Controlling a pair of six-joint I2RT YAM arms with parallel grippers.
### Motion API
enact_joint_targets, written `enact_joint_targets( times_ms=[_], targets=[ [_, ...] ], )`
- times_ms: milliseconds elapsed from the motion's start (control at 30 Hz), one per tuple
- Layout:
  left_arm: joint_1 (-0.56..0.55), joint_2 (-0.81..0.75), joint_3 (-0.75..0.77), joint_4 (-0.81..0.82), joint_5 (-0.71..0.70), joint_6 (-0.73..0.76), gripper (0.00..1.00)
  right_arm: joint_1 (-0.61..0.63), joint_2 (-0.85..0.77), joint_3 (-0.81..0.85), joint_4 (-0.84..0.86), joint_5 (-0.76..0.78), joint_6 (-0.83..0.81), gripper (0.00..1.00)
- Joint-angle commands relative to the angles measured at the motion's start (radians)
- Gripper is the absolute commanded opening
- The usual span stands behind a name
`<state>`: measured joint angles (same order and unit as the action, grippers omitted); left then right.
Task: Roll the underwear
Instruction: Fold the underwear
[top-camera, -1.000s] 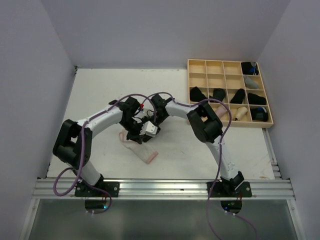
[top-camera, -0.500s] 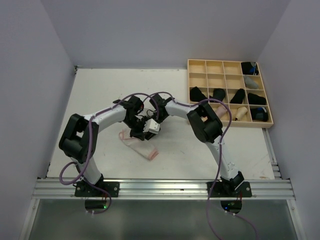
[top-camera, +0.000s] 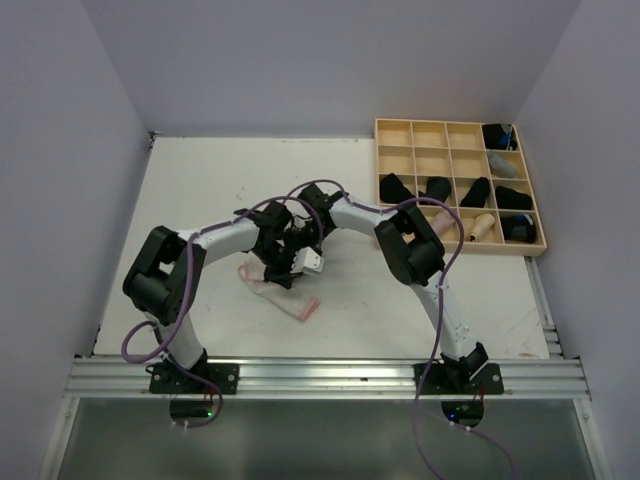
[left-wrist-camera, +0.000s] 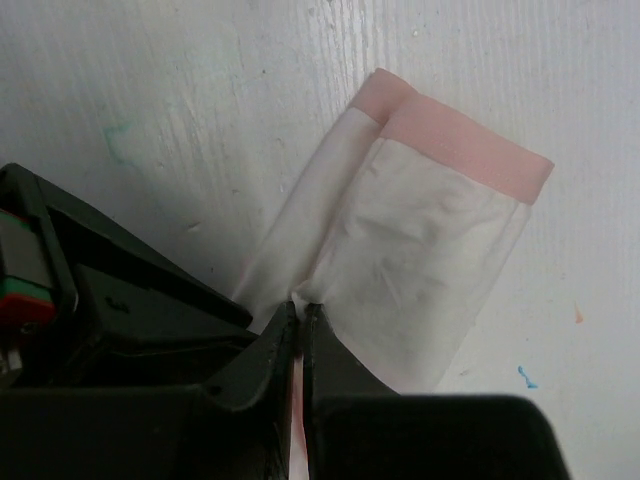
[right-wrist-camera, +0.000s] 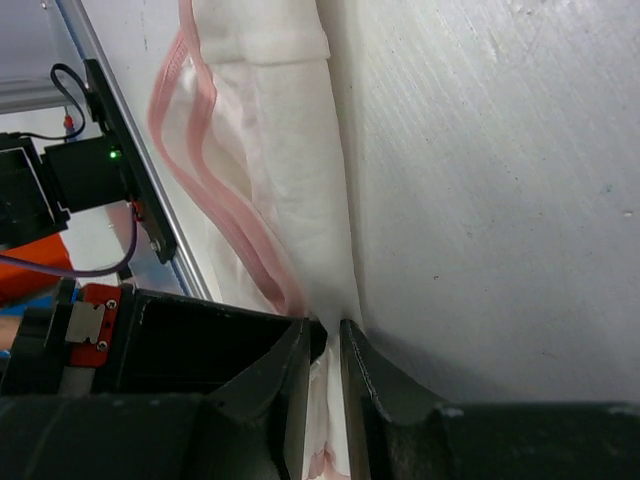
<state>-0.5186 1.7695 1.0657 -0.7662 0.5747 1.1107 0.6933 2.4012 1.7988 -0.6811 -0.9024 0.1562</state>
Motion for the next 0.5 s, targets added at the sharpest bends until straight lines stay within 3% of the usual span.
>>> enact_joint_targets(
  times_ms=[0,467],
  targets=[
    [-0.015,0.019,-0.013,0.119,-0.029,-0.048,0.00,0.005,0.016,0.030,-0.018,0.003,-0.004,0.23],
    [-0.060,-0.122,-0.068,0.174,-0.076,-0.025,0.00,0.006,0.030,0.011,-0.005,-0.029,0.035,0.22]
  ],
)
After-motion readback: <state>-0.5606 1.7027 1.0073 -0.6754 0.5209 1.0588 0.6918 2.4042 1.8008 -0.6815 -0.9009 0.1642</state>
